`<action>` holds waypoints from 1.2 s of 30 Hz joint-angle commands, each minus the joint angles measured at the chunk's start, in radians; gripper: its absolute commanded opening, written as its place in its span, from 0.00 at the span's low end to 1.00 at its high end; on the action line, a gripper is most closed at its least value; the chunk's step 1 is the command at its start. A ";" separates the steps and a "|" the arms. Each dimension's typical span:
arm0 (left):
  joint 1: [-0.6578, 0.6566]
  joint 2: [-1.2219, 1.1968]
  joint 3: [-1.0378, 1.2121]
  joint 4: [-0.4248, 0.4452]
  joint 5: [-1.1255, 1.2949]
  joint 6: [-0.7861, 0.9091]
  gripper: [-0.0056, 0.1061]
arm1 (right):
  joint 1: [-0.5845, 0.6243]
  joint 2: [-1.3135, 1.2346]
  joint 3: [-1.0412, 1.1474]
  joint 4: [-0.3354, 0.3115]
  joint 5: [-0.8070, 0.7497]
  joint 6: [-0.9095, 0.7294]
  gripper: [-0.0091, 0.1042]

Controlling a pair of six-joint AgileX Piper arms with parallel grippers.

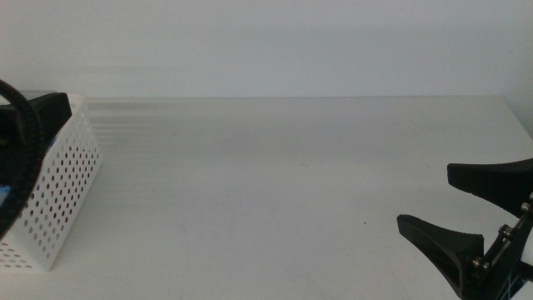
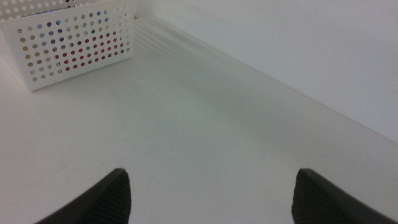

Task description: Use arms to grab the bottles and put them into the dustbin to the left of the table.

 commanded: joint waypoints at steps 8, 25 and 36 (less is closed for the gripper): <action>-0.005 -0.015 0.048 0.023 -0.178 -0.015 0.86 | -0.146 -0.139 0.056 -0.014 -0.077 -0.015 0.68; 0.174 -0.501 0.679 -0.017 -0.271 -0.015 0.86 | -0.593 -0.685 0.517 -0.015 -0.044 -0.015 0.68; 0.275 -0.660 0.733 -0.017 -0.184 -0.015 0.86 | -0.592 -0.757 0.516 -0.015 -0.040 -0.015 0.68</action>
